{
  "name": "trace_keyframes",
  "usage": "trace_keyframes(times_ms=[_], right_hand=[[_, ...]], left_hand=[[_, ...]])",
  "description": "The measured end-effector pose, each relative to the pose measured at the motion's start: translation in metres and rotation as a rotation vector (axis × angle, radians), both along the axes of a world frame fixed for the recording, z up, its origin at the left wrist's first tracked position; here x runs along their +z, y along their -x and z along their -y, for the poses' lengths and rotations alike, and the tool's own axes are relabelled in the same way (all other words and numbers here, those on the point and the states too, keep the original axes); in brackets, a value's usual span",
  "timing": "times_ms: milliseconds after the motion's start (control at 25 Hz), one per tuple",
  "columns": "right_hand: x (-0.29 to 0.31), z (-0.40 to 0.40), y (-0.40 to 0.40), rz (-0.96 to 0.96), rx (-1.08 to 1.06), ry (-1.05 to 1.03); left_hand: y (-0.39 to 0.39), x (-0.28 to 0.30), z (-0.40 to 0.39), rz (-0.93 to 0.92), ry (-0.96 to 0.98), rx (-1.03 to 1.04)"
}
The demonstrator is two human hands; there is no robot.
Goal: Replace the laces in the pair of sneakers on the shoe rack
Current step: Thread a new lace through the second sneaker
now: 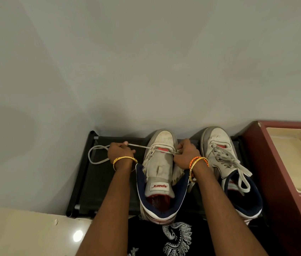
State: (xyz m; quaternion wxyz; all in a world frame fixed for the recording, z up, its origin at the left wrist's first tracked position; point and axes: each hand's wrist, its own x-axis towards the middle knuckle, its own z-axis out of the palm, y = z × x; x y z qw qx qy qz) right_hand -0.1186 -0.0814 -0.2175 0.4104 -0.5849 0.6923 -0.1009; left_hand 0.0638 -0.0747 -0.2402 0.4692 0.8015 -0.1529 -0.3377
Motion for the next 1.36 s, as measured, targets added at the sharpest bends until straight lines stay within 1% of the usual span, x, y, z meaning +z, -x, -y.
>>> trace_keyframes(times_ms=[80,120,200,280,320,360,400,440,480,560,640,720,800,920,960,1000,1040,1120,1160,1200,1240,1320,1360], right_hand=[[-0.005,-0.001,0.002,0.012,0.003,0.018],[-0.007,-0.002,0.003,0.029,-0.006,0.023],[-0.005,-0.002,0.009,0.141,-0.079,0.034],[0.003,0.001,0.017,0.285,-0.202,0.08],[0.006,0.003,0.022,0.328,-0.256,0.13],[0.009,0.004,0.027,0.334,-0.261,0.184],[0.01,0.004,0.031,0.327,-0.209,0.213],[0.011,0.002,0.032,0.307,-0.11,0.216],[0.009,-0.001,0.032,0.262,0.003,0.211],[0.003,-0.004,0.027,0.111,0.164,0.228],[0.001,-0.001,0.023,-0.045,0.209,0.264],[0.002,0.003,0.021,-0.153,0.219,0.217],[0.003,0.003,0.022,-0.139,0.235,0.122],[0.006,-0.002,0.024,-0.102,0.26,0.033],[0.009,-0.002,0.023,-0.059,0.214,0.023],[0.015,-0.002,0.023,0.012,0.124,0.034],[0.022,0.001,0.024,0.144,-0.009,0.055],[0.042,0.004,0.029,0.582,-0.314,0.076],[0.049,0.003,0.032,0.757,-0.423,0.102],[0.052,0.001,0.035,0.779,-0.471,0.179],[0.049,-0.001,0.037,0.609,-0.45,0.311],[0.038,-0.005,0.037,0.028,-0.349,0.54],[0.034,-0.006,0.034,-0.089,-0.311,0.575]], left_hand=[[-0.006,-0.005,0.0,0.133,-0.057,0.034],[-0.006,-0.004,-0.002,0.202,-0.09,0.012],[-0.006,0.002,-0.004,0.349,-0.145,-0.102],[-0.007,0.008,-0.005,0.487,-0.083,-0.305],[-0.007,0.009,-0.004,0.499,-0.011,-0.443],[-0.005,0.01,-0.004,0.452,0.036,-0.591],[-0.003,0.01,-0.005,0.378,0.026,-0.736],[-0.001,0.009,-0.007,0.328,-0.019,-0.857],[0.001,0.008,-0.008,0.324,-0.061,-0.931],[0.003,0.01,-0.008,0.357,-0.047,-0.946],[0.004,0.016,-0.007,0.399,0.014,-0.913],[0.004,0.016,-0.007,0.427,0.0,-0.912],[0.003,0.015,-0.008,0.418,-0.035,-0.918],[0.002,0.014,-0.008,0.362,-0.047,-0.915],[0.002,0.014,-0.008,0.351,-0.049,-0.917],[0.003,0.014,-0.007,0.341,-0.055,-0.919],[0.003,0.014,-0.007,0.331,-0.063,-0.922],[0.004,0.015,-0.007,0.328,-0.081,-0.924],[0.005,0.015,-0.007,0.327,-0.087,-0.919],[0.006,0.015,-0.006,0.315,-0.091,-0.916],[0.006,0.014,-0.005,0.294,-0.103,-0.915],[0.008,0.014,-0.004,0.245,-0.128,-0.919],[0.01,0.014,-0.004,0.229,-0.129,-0.92]])
